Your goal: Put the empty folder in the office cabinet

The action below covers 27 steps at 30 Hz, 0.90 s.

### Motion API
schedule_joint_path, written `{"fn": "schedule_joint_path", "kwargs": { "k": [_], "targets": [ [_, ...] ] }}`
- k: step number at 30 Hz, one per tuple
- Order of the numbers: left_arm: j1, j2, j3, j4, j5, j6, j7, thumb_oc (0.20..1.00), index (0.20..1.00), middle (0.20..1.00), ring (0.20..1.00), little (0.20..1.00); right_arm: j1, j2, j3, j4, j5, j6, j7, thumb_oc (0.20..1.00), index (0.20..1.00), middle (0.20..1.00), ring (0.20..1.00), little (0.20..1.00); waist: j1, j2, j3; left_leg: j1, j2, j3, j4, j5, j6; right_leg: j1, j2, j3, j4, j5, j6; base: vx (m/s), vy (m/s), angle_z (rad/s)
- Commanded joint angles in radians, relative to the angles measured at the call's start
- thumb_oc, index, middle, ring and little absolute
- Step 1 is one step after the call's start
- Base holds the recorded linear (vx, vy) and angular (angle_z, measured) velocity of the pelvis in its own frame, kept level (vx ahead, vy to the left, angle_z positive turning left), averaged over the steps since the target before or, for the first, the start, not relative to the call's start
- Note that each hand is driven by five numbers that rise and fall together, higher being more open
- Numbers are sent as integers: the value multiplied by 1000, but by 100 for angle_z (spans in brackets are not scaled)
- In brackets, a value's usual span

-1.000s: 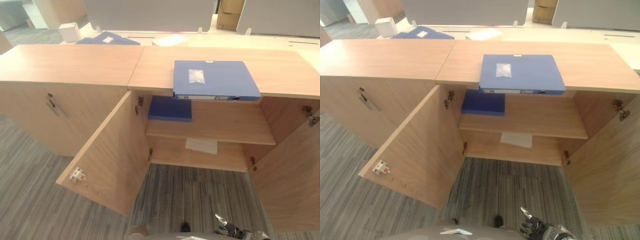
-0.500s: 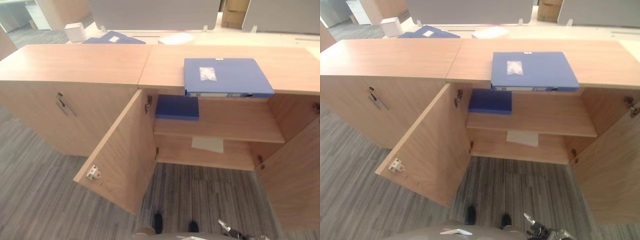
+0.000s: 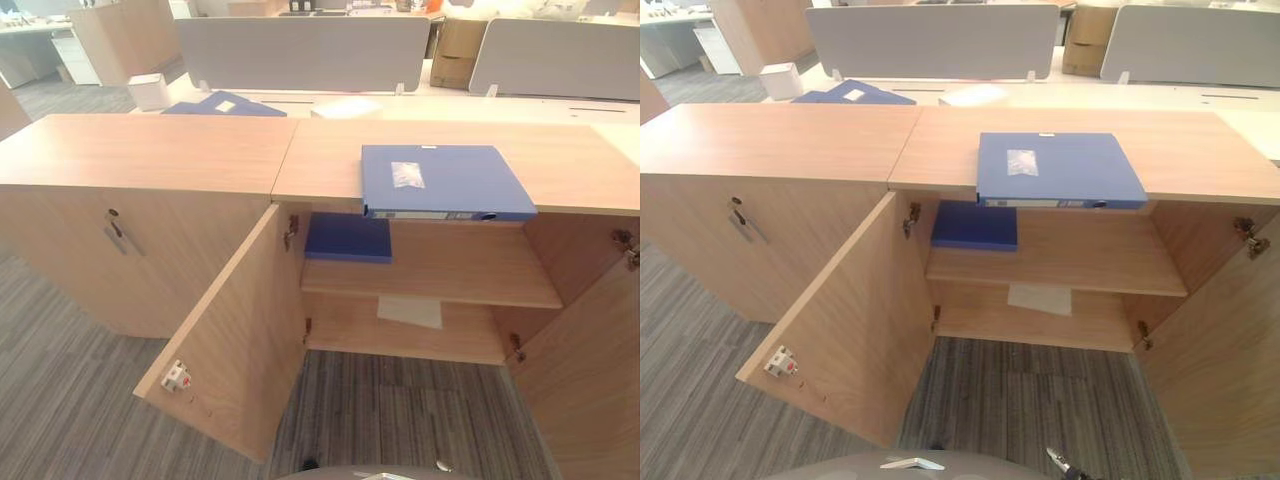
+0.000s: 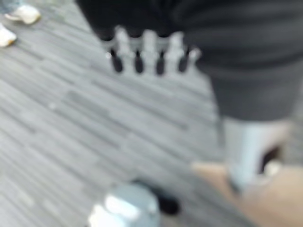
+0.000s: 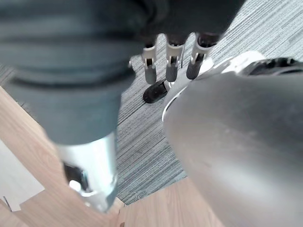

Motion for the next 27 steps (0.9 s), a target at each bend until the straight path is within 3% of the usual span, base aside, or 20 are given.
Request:
{"fn": "schedule_joint_path", "kwargs": {
  "k": [1,9,12,15,18,20,21,23,24,27],
  "targets": [
    [-41,17,-24,63,-38,21,34,1000,1000,1000,1000,1000,-48,16,3,19,13,30,20,1000,1000,1000,1000,1000,-4,-21,35,5,-81,8,1,-123,46,-8,17,-23,5,-34,45,40,39,-1],
    [-52,10,-7,72,-63,15,53,1000,1000,1000,1000,1000,-53,29,-2,22,-24,29,39,1000,1000,1000,1000,1000,-4,-23,48,20,-78,23,1,-135,59,-9,-11,-30,20,-26,58,32,40,-2],
    [-71,22,18,76,-63,17,63,1000,1000,1000,1000,1000,-82,38,4,5,-13,31,28,1000,1000,1000,1000,1000,16,-15,84,7,-38,70,47,-134,71,-68,-79,-101,205,-71,65,-12,-16,-18],
    [-99,37,35,86,-68,2,63,1000,1000,1000,1000,1000,-91,40,-8,16,-46,25,45,1000,1000,1000,1000,1000,13,-22,136,-23,-4,66,133,-175,75,-140,-174,-56,263,30,78,33,-203,-48],
    [-115,51,27,86,-76,9,72,1000,1000,1000,1000,1000,-82,47,-24,32,-36,18,44,1000,1000,1000,1000,1000,2,-28,150,2,21,25,109,-188,53,-151,-213,19,152,108,114,133,-289,7],
    [-114,53,25,88,-75,7,71,1000,1000,1000,1000,1000,-76,52,-32,34,-36,18,40,1000,1000,1000,1000,1000,-8,-30,150,19,32,10,97,-193,44,-160,-213,45,112,122,125,219,-278,26],
    [-104,53,28,88,-74,7,67,1000,1000,1000,1000,1000,-58,49,-50,25,-36,29,27,1000,1000,1000,1000,1000,-21,-39,143,55,57,6,68,-195,28,-144,-190,55,58,105,146,283,-327,24],
    [-100,51,31,89,-76,6,69,1000,1000,1000,1000,1000,-51,47,-54,20,-41,34,24,1000,1000,1000,1000,1000,-22,-43,137,64,65,14,55,-192,22,-131,-184,40,40,99,152,229,-250,16],
    [-89,42,47,86,-78,-3,72,1000,1000,1000,1000,1000,-36,37,-60,5,-48,46,16,1000,1000,1000,1000,1000,-27,-55,121,80,85,30,26,-178,6,-104,-158,31,10,78,155,297,-298,40],
    [-78,30,52,68,-78,-3,84,1000,1000,1000,1000,1000,-13,16,-69,-17,-65,53,7,1000,1000,1000,1000,1000,-42,-70,103,85,120,53,4,-153,-12,-77,-120,36,5,43,129,247,-245,33]
  ]
}}
